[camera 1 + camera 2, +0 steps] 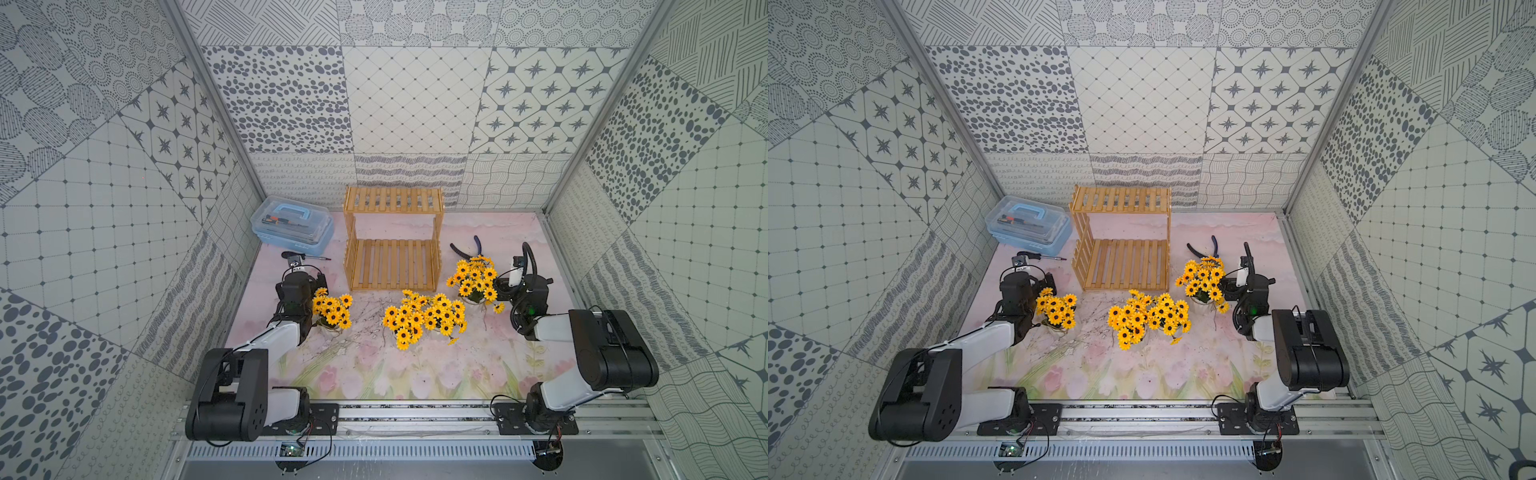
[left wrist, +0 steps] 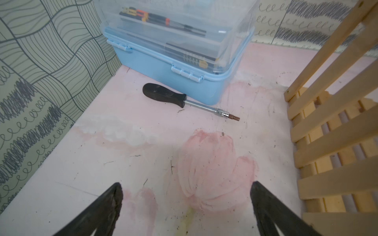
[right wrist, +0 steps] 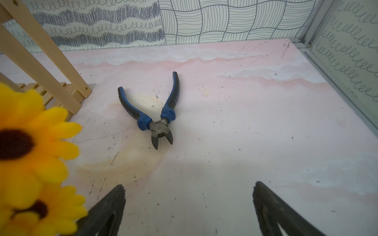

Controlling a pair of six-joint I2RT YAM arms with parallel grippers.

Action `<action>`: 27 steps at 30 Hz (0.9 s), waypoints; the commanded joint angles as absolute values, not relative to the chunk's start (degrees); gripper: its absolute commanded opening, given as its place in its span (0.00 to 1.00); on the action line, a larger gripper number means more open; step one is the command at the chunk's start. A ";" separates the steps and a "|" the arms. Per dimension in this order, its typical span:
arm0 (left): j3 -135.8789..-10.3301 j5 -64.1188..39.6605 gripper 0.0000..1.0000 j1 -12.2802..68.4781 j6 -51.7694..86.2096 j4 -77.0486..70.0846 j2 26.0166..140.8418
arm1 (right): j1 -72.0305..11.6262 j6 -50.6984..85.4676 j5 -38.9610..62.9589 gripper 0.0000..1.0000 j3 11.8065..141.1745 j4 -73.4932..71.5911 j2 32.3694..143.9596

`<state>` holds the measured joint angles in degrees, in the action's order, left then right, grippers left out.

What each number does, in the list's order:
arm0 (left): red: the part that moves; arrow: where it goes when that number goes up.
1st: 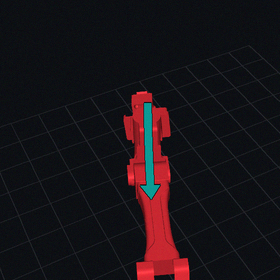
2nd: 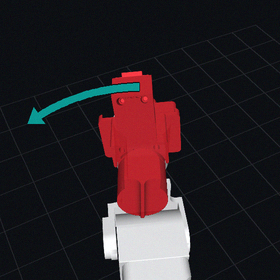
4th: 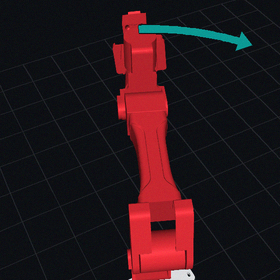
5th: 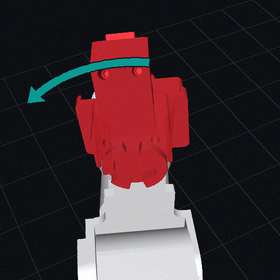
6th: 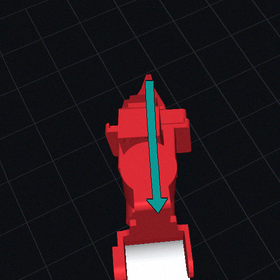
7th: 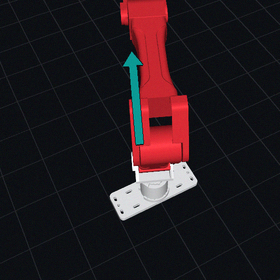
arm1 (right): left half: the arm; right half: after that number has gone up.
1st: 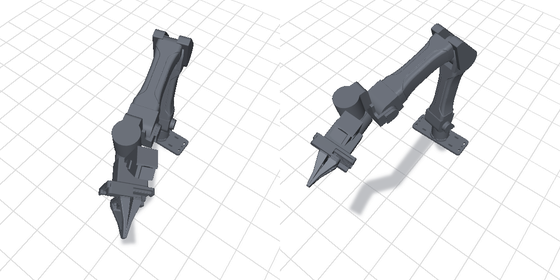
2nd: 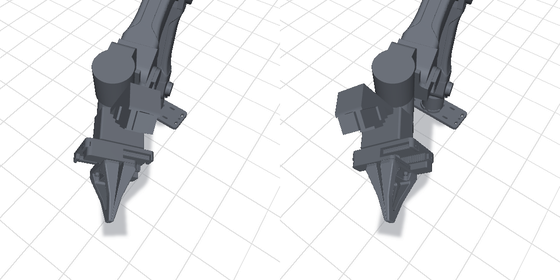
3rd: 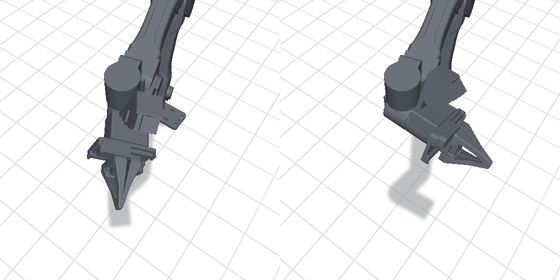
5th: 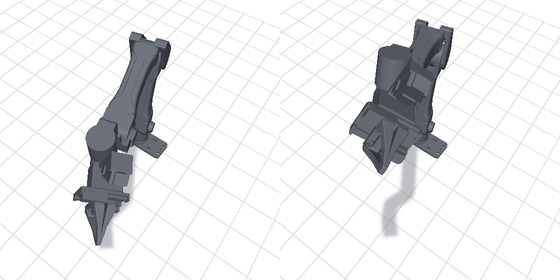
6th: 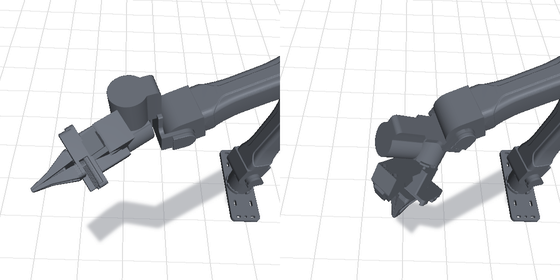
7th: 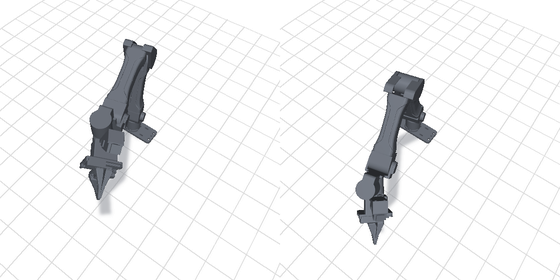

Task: Take the sunflower pots off the shelves
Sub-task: Reset both arms

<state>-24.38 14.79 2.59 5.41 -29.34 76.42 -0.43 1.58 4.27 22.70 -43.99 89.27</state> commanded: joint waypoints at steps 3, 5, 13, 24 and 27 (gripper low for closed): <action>-24.42 15.45 0.97 6.59 -3.64 -43.88 86.12 | -0.97 0.85 4.65 0.98 23.64 -47.81 88.86; -25.41 15.53 0.97 6.86 -4.15 -44.01 87.33 | -0.97 0.78 4.61 0.98 23.65 -47.81 88.89; -26.11 12.20 0.97 5.63 -3.67 -42.10 87.52 | -1.11 0.75 4.44 0.98 23.63 -47.82 88.86; -22.58 3.08 0.98 2.89 -3.45 -48.39 89.25 | -1.06 0.72 4.48 0.98 23.64 -47.81 88.88; -22.30 2.99 0.98 2.88 -3.52 -49.03 89.30 | -1.06 0.71 4.44 0.98 23.63 -47.82 88.86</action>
<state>-21.34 7.81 3.81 -3.16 -47.79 89.86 -0.69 1.17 4.25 22.70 -44.31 89.27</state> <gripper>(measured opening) 0.976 0.981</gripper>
